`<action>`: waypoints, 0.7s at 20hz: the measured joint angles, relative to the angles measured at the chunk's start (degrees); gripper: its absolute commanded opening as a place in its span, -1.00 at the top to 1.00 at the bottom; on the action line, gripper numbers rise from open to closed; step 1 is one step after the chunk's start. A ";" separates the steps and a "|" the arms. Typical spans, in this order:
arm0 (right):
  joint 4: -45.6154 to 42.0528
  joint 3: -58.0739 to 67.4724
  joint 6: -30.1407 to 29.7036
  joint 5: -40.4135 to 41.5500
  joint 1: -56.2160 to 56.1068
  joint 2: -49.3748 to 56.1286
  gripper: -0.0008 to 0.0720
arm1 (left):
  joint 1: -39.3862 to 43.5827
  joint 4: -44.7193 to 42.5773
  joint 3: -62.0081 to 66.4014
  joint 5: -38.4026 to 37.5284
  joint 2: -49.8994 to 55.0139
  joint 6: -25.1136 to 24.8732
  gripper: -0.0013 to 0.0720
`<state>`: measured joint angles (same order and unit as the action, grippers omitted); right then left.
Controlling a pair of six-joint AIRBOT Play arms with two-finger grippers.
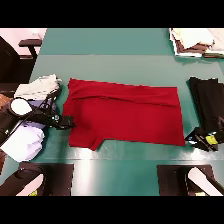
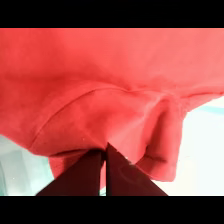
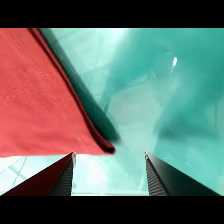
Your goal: Fold the shirts.
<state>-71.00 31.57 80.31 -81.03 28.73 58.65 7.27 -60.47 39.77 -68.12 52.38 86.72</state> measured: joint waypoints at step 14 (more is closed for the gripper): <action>0.37 9.16 0.11 -0.37 -14.73 -3.54 0.92 | 0.02 -2.97 2.99 -2.51 -3.54 -0.98 0.89</action>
<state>-70.63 40.73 80.42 -81.41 14.00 55.11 7.29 -63.44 42.76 -70.63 48.84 85.73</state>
